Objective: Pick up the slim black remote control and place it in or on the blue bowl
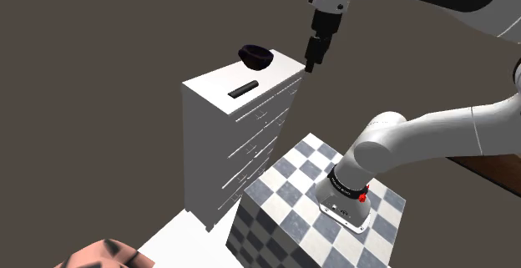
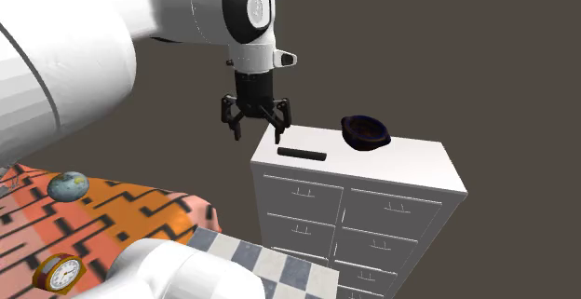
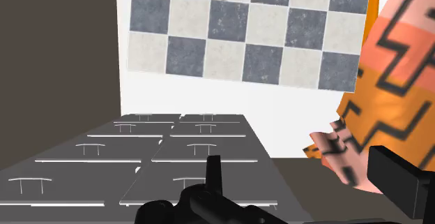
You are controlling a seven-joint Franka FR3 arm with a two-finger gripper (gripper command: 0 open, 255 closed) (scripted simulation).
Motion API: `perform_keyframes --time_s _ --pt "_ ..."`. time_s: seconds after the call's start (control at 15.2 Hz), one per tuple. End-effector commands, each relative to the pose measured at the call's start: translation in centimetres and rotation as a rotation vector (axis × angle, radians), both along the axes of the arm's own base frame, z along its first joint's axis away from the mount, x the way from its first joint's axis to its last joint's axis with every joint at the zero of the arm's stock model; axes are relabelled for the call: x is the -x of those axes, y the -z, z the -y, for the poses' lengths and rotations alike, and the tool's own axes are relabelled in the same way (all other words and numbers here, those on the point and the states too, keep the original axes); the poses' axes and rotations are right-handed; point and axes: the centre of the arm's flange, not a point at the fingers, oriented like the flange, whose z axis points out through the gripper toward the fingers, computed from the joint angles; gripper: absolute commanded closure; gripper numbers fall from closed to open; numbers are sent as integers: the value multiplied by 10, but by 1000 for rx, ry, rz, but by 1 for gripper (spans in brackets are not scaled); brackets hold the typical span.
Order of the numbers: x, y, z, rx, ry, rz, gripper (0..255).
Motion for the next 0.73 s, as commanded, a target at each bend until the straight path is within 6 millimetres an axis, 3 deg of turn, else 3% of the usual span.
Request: perform_keyframes --time_s 0.0,0.66 --pt "0 0 0 0 0 0 0" --pt "-74 81 51 -22 -497 58 0"
